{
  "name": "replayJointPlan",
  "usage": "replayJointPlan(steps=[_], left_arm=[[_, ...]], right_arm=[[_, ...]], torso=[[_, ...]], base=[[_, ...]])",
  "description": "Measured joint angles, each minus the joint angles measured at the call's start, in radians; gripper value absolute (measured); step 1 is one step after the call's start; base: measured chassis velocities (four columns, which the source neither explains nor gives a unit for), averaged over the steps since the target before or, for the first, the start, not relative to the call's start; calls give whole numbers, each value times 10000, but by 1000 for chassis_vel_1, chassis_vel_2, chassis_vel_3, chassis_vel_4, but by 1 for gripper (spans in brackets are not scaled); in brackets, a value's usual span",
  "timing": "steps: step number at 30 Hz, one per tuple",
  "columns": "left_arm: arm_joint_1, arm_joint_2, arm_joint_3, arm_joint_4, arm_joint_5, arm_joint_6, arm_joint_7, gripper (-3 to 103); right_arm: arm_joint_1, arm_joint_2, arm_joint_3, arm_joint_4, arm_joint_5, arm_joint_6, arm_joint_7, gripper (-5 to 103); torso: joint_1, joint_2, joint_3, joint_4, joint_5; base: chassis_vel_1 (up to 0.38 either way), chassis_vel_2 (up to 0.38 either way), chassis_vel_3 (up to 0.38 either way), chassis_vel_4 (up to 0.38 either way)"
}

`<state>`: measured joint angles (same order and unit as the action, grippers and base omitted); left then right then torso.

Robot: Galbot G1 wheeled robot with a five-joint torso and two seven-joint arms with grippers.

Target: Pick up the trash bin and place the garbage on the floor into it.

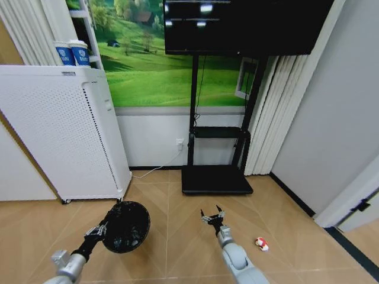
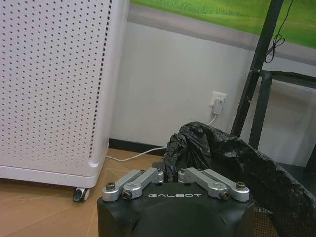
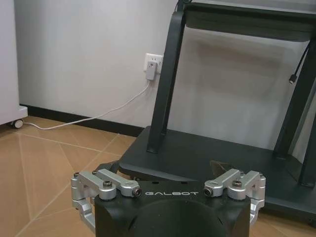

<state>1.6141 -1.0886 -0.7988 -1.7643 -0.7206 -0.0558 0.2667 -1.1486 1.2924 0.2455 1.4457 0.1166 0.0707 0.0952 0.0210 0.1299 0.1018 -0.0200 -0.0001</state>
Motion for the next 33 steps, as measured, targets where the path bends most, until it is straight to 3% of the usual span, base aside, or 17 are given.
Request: replayJointPlan(steps=[12,25,33], left_arm=[[61,-112,-72,-59,86,-28,41,7],[439,-116,-923,-115,-281,-72,300,7],[344,-180,-880,-28,-275,-124,320,7]], right_arm=[[-397,-106,136,-108,-263,38,-26,100],[-587,83,43,-1096,-1561,-1510,-59,100],[-857,-2,136,-1536,-1661,-1611,-238,100]], torso=[[0,0,1,-2,0],[0,-1,0,5,3],[-2,-1,-1,0,0]], base=[[-197,186,201,-190],[-98,105,68,-65],[48,-21,-18,32]])
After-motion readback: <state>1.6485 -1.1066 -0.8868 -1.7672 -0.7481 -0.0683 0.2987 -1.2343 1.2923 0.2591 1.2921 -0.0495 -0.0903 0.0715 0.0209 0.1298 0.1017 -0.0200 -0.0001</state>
